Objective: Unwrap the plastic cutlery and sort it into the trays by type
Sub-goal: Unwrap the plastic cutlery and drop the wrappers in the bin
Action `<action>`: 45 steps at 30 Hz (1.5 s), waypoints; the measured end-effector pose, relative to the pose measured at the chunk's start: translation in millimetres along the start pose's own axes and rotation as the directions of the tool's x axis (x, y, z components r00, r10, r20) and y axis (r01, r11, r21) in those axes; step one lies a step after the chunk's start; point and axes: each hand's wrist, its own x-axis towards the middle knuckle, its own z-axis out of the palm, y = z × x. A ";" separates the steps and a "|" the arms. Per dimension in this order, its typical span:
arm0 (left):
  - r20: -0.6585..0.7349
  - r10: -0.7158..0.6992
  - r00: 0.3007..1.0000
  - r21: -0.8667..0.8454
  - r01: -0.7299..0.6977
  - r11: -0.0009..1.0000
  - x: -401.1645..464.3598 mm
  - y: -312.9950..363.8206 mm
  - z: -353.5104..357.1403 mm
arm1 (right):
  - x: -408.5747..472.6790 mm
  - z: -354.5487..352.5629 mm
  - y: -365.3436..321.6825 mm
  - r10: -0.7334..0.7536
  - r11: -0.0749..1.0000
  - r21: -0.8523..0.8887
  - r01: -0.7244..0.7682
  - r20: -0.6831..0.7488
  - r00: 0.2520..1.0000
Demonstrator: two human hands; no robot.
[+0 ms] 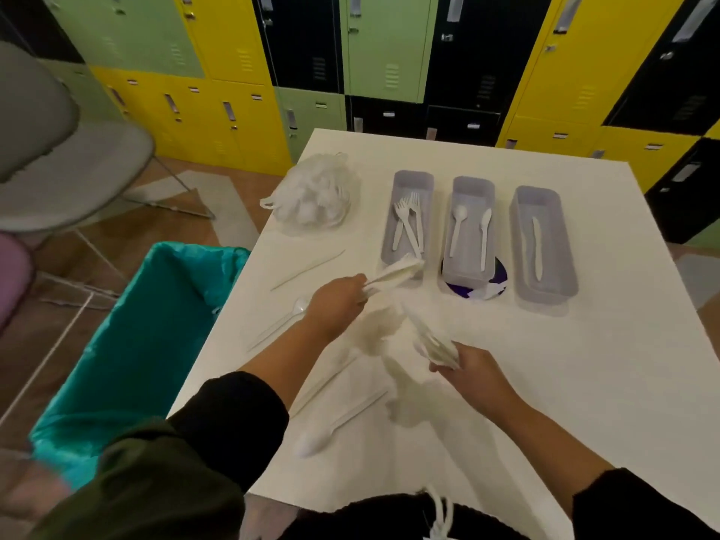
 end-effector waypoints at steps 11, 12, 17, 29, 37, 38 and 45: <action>0.071 -0.328 0.942 -0.117 0.334 0.935 -70.0 -39.4 0.5 | 3.7 64.8 -16.5 -0.427 0.768 -0.252 0.588 0.482 0.765; 0.082 -0.338 0.938 -0.108 0.345 0.932 -76.2 -40.4 2.7 | 4.7 68.5 -14.6 -0.426 0.761 -0.259 0.595 0.491 0.760; 0.146 -0.381 0.913 -0.019 0.387 0.922 -96.9 -41.0 14.1 | 11.6 78.9 -12.4 -0.424 0.734 -0.299 0.610 0.500 0.755; 0.241 -0.295 0.924 0.076 0.285 0.955 -94.1 -44.0 21.7 | 15.7 67.9 -17.5 -0.244 0.633 -0.520 0.573 0.569 0.785; -0.032 -0.260 0.965 -0.064 0.258 0.964 -83.9 -47.1 0.1 | 13.3 51.2 -10.8 -0.192 0.835 -0.374 0.404 0.490 0.850; -0.051 -0.290 0.956 -0.082 0.285 0.955 -79.4 -49.5 -6.5 | 14.5 52.1 -11.2 -0.192 0.853 -0.356 0.382 0.466 0.864; -0.088 -0.451 0.888 -0.087 0.444 0.892 -64.8 -78.1 -23.4 | 18.0 75.0 -35.7 0.033 0.999 0.009 -0.036 0.193 0.981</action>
